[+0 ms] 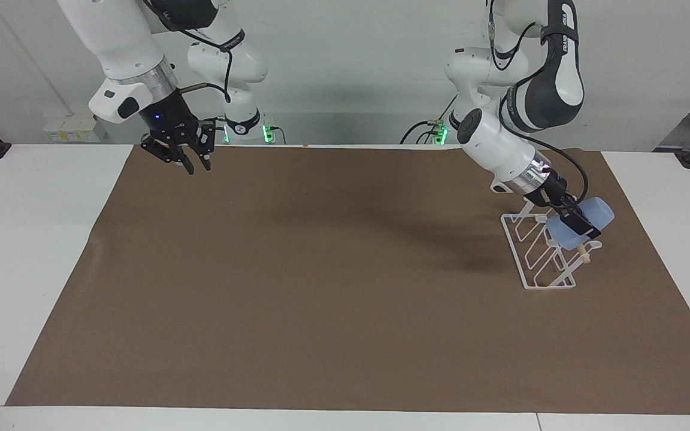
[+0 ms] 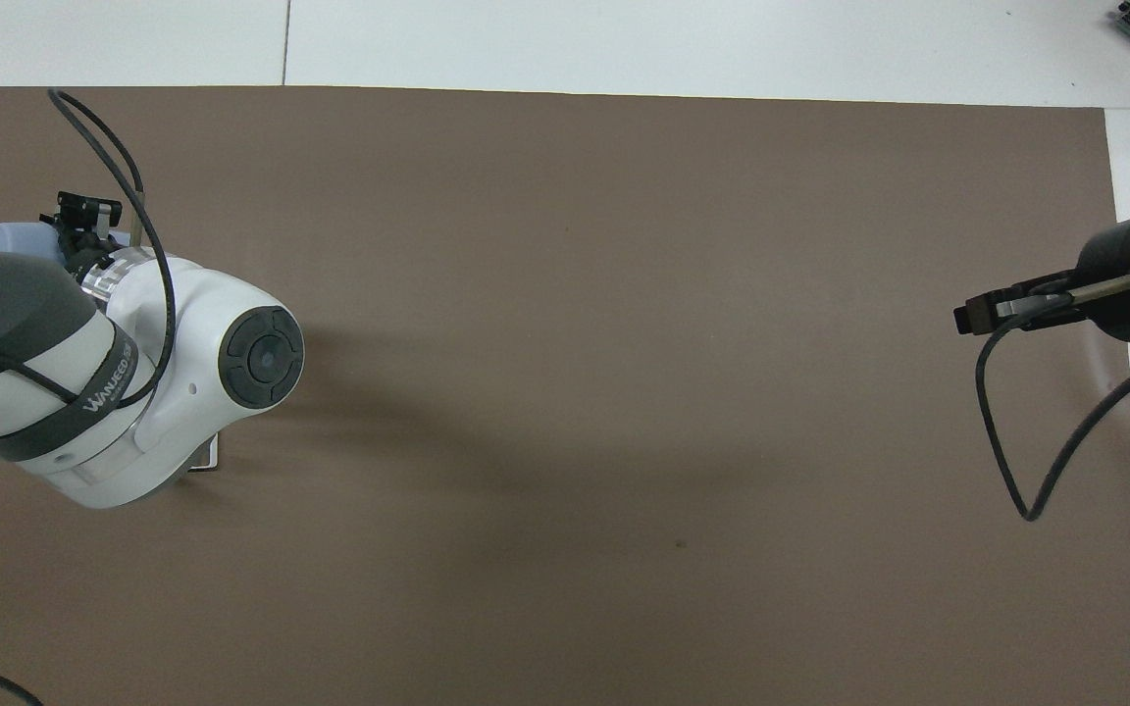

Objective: Hang cup on cup holder
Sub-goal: 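Lower the cup onto a rack peg with the left gripper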

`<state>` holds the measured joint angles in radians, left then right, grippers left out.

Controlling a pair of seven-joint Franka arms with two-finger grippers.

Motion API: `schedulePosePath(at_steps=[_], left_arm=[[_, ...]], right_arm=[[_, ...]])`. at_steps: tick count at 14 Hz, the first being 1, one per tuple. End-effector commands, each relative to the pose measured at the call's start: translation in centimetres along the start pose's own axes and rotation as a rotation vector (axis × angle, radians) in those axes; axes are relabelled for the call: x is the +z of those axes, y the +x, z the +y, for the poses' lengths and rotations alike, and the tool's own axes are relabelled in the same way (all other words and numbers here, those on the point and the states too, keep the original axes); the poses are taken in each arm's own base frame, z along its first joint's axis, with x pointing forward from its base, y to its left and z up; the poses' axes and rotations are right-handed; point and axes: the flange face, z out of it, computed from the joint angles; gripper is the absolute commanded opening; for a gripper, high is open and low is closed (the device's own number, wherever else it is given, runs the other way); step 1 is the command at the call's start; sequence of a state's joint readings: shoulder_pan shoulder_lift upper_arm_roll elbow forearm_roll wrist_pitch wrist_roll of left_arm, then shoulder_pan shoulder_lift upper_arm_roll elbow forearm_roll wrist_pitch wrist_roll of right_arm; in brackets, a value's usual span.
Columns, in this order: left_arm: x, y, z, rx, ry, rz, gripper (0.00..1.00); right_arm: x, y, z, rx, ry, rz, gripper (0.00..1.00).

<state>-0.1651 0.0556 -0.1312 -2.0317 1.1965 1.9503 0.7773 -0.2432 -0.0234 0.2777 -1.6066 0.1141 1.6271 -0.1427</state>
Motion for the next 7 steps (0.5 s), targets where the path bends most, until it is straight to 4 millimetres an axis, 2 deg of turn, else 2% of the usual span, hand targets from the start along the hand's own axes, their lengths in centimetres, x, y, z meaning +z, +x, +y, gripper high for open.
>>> schedulePosePath(at_steps=[1, 6, 7], left_arm=[[0.6, 0.4, 1.2, 0.002, 0.033, 0.011, 0.00], [0.9, 0.2, 1.5, -0.004, 0.061, 0.006, 0.00], [0.9, 0.2, 1.5, -0.009, 0.061, 0.006, 0.15]], right_arm=[[-0.4, -1.2, 2.5, 0.025, -0.041, 0.002, 0.34], [-0.8, -1.9, 6.3, -0.024, -0.065, -0.001, 0.34], [-0.8, -2.0, 6.7, -0.043, -0.074, -0.005, 0.34]])
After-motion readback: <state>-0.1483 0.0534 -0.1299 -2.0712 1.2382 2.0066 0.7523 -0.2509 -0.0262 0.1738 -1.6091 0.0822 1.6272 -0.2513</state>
